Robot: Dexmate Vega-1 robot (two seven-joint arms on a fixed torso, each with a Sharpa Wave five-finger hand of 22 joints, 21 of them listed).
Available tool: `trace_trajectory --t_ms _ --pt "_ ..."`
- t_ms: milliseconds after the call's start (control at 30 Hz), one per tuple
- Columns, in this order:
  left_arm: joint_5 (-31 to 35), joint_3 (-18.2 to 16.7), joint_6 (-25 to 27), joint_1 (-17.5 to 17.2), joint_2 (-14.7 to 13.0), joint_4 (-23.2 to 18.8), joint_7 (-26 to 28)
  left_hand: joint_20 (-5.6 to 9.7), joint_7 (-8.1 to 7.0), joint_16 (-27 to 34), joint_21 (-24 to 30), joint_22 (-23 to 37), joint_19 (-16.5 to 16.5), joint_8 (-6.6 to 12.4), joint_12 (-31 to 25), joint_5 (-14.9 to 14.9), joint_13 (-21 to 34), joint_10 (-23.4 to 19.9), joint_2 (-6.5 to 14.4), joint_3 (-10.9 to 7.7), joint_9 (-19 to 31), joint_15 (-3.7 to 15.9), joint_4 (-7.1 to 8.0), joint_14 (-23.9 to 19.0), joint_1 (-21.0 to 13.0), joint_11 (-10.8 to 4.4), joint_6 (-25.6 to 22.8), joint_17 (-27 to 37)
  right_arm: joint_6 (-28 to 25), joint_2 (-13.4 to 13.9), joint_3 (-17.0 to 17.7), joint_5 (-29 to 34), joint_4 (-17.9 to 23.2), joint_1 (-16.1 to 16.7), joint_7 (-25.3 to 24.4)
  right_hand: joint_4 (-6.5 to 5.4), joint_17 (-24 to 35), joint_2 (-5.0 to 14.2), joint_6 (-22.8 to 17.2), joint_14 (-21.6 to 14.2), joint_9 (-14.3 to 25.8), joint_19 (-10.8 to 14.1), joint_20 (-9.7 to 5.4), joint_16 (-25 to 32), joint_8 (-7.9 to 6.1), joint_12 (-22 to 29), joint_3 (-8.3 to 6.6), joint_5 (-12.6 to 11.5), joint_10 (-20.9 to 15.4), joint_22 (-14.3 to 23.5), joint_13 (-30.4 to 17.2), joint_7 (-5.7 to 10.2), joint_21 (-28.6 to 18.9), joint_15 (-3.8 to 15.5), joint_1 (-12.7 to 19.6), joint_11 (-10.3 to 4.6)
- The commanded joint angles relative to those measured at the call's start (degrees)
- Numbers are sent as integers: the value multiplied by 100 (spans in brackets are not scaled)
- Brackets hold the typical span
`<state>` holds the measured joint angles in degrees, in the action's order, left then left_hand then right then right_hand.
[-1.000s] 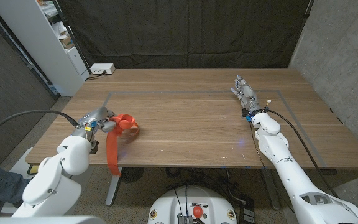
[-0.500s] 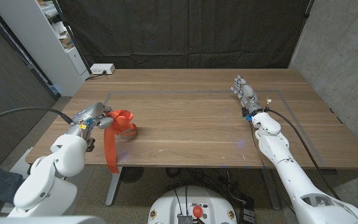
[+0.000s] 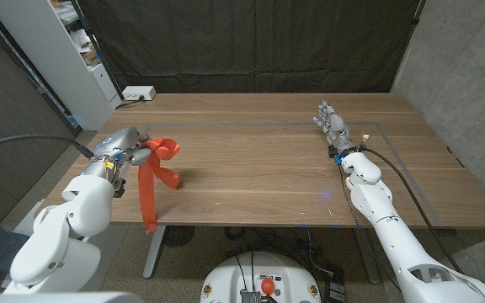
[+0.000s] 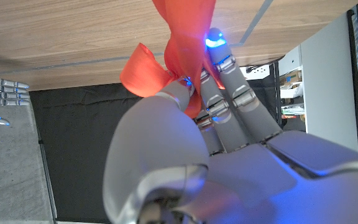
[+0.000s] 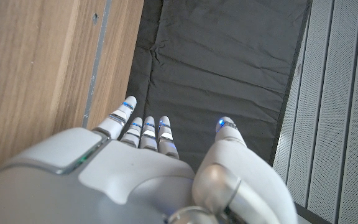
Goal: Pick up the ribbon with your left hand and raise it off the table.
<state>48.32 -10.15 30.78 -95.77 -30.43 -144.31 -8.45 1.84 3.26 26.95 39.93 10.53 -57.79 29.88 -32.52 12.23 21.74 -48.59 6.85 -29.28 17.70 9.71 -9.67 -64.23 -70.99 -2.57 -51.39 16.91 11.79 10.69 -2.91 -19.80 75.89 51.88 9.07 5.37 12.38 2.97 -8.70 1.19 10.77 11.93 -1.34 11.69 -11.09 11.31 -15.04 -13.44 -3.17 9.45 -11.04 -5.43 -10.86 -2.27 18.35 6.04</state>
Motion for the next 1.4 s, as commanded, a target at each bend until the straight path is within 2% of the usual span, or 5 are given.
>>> trace_trajectory --t_ms 33,600,1000,1400 --pt "256 -104 -150 56 166 -278 -198 27 -10 1 68 28 28 47 -52 46 966 -244 -20 -37 9 10 -6 -48 -29 -189 -23 38 7 17 1 -35 51 12 4 42 25 25 -41 -51 19 73 2 50 -31 40 -20 -26 -33 31 -20 -18 -28 -22 15 -9" --pt "443 -234 -380 154 410 -432 -390 30 -24 -21 131 26 69 57 -25 56 1038 -272 -40 -60 13 6 -1 -66 -8 -204 -23 75 12 38 20 -54 103 53 5 53 25 32 -47 -56 19 75 -1 47 -31 36 -23 -26 -35 31 -20 -21 -25 -22 20 3" --pt "620 -327 -476 271 419 -520 -696 3 -40 -43 157 23 150 82 8 69 1080 -280 -65 -77 35 8 2 -70 18 -251 -37 97 45 24 17 -60 105 81 -5 55 26 35 -52 -58 19 78 -1 46 -31 34 -23 -25 -34 31 -20 -19 -24 -27 18 -8" --pt "751 -392 -587 400 547 -634 -753 -8 -5 -61 212 20 186 111 47 76 1150 -264 -44 -96 97 12 13 -57 44 -221 6 146 45 11 21 -66 146 115 -46 56 29 40 -53 -106 19 135 -21 64 -30 38 -20 -22 -52 32 -20 -18 -42 -20 11 -12"
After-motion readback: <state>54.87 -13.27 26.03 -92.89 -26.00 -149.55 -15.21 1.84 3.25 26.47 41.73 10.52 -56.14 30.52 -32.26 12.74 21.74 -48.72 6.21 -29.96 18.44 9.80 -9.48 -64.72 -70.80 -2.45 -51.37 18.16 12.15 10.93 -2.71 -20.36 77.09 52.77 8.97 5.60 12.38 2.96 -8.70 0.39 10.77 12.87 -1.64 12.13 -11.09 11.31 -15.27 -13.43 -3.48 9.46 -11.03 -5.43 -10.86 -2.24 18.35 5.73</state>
